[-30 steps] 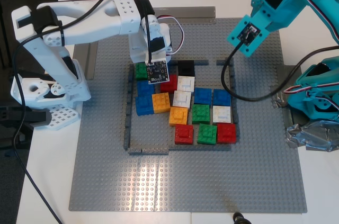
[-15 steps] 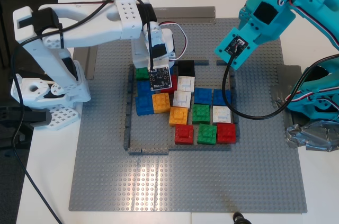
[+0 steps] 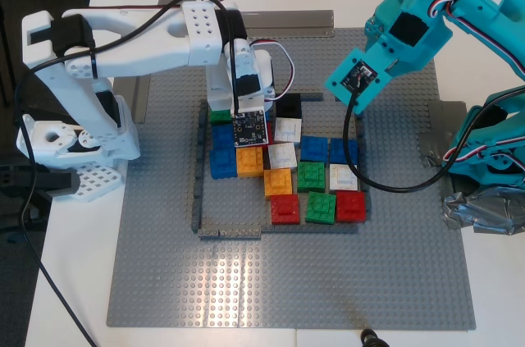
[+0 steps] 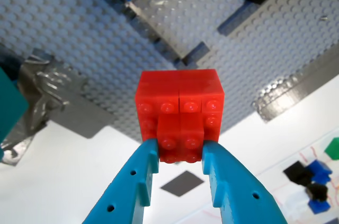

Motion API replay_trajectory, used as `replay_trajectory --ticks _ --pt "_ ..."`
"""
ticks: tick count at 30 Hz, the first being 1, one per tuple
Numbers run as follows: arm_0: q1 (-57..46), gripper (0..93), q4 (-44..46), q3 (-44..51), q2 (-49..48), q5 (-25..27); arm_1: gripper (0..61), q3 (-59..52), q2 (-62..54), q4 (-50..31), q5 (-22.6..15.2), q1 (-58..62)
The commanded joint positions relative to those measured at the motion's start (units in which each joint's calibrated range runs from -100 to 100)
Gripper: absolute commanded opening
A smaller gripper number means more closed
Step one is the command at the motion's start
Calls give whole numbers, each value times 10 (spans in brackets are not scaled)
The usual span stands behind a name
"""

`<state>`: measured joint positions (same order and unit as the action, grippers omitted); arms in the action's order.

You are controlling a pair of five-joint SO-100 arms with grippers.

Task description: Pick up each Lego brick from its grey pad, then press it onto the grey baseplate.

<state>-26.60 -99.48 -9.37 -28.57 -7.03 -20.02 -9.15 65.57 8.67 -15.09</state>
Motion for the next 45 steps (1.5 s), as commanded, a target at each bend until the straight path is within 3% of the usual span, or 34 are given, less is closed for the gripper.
replay_trajectory --ticks 1,8,11,19,32,40,43,45 --pt "2 0 22 1 -14 32 2 46 -44 -2 -3 3" --pt "4 0 100 -3 -7 101 4 13 -52 -13 -1 -2" --pt "12 0 134 -30 -7 132 107 2 -56 -16 5 -2" --pt "34 0 140 -66 -8 196 137 -1 -60 -16 8 -6" --pt "68 0 141 -57 78 199 143 0 -82 -1 6 -18" --pt "69 0 142 -56 110 179 184 27 -114 50 -7 -42" --pt "69 0 162 -61 124 173 161 37 -130 75 -14 -60" --pt "68 0 171 -58 135 173 109 47 -139 93 -13 -71"
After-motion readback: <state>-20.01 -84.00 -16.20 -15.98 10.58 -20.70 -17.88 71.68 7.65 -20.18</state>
